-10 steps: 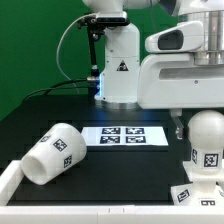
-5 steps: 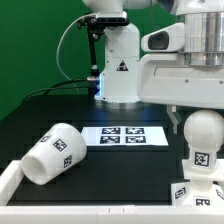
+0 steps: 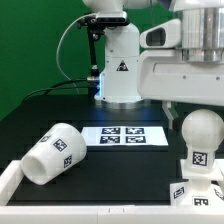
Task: Assemble lamp
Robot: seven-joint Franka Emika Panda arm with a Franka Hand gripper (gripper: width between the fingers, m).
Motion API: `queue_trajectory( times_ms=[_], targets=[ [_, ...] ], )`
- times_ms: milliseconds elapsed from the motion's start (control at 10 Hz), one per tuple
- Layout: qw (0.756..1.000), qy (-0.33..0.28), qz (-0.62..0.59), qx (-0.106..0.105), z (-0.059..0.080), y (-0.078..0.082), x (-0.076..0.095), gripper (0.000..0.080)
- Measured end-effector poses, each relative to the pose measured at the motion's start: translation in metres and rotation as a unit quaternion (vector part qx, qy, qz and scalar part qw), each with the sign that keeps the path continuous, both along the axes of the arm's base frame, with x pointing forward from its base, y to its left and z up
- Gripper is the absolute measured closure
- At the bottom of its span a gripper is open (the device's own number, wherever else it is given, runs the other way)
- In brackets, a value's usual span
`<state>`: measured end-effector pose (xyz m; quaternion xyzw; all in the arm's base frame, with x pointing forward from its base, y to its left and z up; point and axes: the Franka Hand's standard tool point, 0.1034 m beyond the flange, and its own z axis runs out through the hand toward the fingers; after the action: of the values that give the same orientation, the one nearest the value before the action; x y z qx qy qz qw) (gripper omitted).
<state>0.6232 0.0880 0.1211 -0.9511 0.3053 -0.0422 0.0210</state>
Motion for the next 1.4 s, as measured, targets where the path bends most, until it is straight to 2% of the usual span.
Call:
queue_trajectory(
  times_ms=[200,300,400,900,1000,1100,1400],
  targets=[
    [1.0,0.003,0.012,0.008,0.025,-0.004,0.001,0.0102],
    [1.0,0.017,0.014,0.014,0.043,-0.015,-0.002,0.01],
    [1.0,0.012,-0.006,0.024,0.048,-0.026,0.001,0.01],
    [1.0,0.012,0.002,0.024,0.047,-0.028,0.0,0.01],
    [0.998,0.005,0.054,0.032,0.052,-0.039,-0.002,0.01],
    [0.994,0.001,0.108,0.03,0.055,-0.051,-0.007,0.01],
    [0.98,-0.009,0.197,0.021,0.053,-0.053,-0.021,0.01]
  ],
)
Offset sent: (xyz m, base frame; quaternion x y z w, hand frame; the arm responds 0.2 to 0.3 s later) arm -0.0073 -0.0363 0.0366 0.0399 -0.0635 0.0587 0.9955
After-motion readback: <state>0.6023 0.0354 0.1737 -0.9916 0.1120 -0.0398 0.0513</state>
